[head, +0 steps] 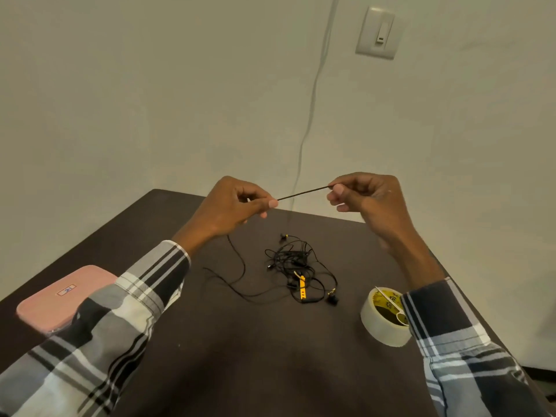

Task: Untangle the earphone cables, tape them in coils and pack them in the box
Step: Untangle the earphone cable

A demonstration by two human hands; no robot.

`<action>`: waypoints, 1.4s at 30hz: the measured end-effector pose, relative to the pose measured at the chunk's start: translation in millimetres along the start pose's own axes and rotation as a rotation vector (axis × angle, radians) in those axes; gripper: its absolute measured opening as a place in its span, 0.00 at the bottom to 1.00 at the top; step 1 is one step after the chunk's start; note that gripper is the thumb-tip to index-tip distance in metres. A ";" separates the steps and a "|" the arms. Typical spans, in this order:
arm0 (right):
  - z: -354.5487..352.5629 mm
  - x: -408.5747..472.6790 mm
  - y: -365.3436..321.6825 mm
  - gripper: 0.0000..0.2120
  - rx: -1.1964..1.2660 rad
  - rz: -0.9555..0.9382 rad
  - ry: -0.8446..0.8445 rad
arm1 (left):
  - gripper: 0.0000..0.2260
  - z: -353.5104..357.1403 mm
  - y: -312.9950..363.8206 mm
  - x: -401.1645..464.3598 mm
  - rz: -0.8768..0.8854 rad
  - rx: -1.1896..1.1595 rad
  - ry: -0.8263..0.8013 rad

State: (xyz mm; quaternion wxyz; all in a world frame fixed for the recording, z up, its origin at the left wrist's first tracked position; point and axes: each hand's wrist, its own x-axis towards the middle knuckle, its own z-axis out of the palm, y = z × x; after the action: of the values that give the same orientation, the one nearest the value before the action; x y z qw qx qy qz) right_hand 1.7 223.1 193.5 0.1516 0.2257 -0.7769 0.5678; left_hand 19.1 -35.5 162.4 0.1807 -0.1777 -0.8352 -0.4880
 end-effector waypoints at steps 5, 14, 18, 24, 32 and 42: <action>-40.0 -8.1 -1.1 0.05 0.215 0.157 0.136 | 0.10 -25.1 -7.3 -2.4 -0.021 -0.005 0.148; -32.6 -5.7 -7.5 0.09 -0.214 0.313 -0.282 | 0.09 -13.1 19.6 11.3 0.094 0.067 0.091; -5.2 1.3 -27.8 0.13 -0.145 0.144 -0.188 | 0.09 -1.2 38.8 17.8 0.167 0.122 0.014; 24.9 2.9 -49.0 0.09 -0.147 0.043 -0.198 | 0.08 4.3 57.3 28.3 0.234 0.191 -0.012; -5.4 -1.0 -46.7 0.05 0.052 0.057 0.078 | 0.09 -30.5 41.0 25.4 0.149 0.118 0.110; -28.9 -17.7 -16.7 0.04 -0.014 0.180 0.048 | 0.12 -45.2 27.0 12.6 0.100 0.021 0.181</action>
State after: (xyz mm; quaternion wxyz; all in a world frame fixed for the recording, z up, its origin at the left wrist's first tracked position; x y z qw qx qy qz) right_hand 24.9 249.5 207.3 0.1202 0.1400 -0.7942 0.5790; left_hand 26.7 -61.3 209.4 0.2813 -0.1726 -0.8106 -0.4837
